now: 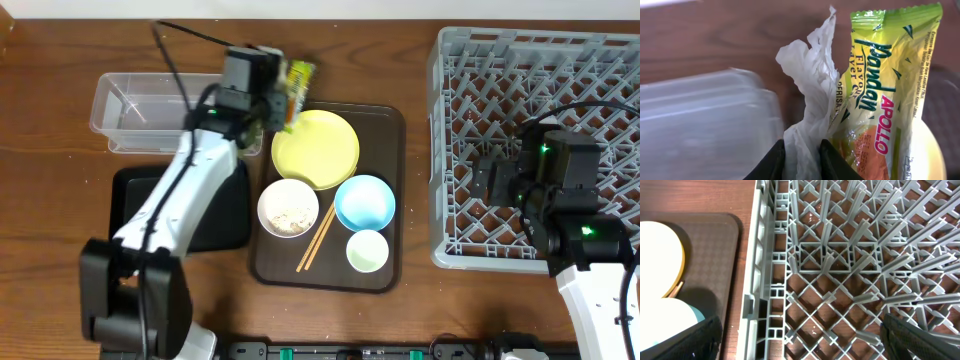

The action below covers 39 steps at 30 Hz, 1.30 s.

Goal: Sort waste into correct bins and load items into the dishwasher rack
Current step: 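Lift the tissue and green wrapper with left gripper into clear bin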

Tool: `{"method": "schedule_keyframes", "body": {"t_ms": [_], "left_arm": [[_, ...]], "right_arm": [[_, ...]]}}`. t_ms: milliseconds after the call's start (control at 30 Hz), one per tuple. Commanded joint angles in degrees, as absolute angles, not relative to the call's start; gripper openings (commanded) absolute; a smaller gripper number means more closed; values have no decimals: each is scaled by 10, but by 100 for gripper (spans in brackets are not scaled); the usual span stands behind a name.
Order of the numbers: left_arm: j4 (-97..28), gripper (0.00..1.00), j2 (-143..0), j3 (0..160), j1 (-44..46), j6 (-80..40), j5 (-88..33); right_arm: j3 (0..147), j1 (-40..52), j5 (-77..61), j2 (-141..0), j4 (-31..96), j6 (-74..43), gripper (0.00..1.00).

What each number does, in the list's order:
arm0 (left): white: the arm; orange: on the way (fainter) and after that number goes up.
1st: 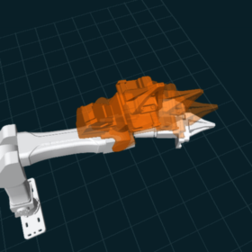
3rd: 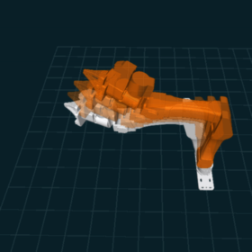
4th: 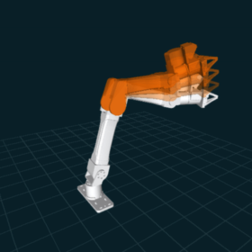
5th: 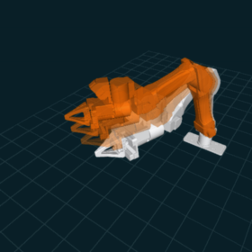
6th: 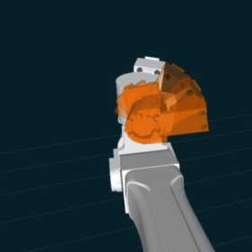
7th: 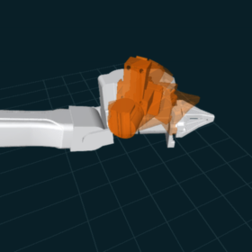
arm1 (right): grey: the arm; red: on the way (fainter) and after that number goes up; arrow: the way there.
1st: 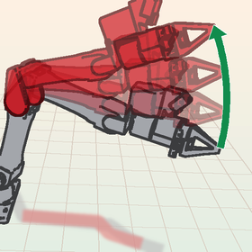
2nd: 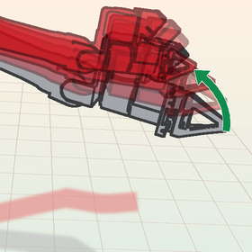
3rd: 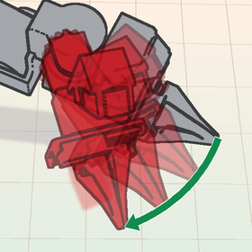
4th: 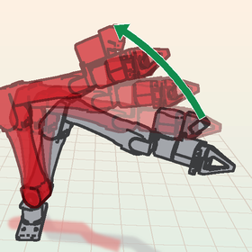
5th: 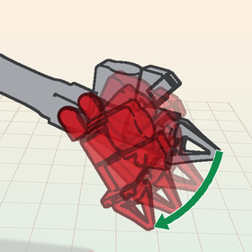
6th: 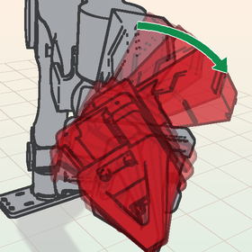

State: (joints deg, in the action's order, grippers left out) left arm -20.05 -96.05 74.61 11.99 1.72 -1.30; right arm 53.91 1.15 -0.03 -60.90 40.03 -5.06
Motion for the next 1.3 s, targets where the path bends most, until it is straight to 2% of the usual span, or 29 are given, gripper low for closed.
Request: {"method": "schedule_keyframes", "body": {"t_ms": [0,233,533,633,733,767,1000,1267], "left_arm": [[-200,23,-947,753,77,19,25],[-215,23,-959,752,2,19,24],[-215,24,-1007,752,-34,19,25],[-213,39,-1025,752,-37,19,24],[-213,61,-1030,752,-38,19,24],[-212,63,-1030,752,-38,19,24],[-209,64,-999,752,-37,19,18],[-244,64,-912,752,12,19,-97]], "right_arm": [[550,15,-3,-609,401,-53,99],[550,15,-3,-609,401,-53,99],[550,15,-3,-609,401,-53,99],[550,15,-3,-609,401,-53,99],[550,15,-3,-609,401,-53,99],[550,15,-3,-609,401,-53,99],[550,15,-2,-609,400,-53,99],[550,15,-2,-609,400,-53,99]]}}
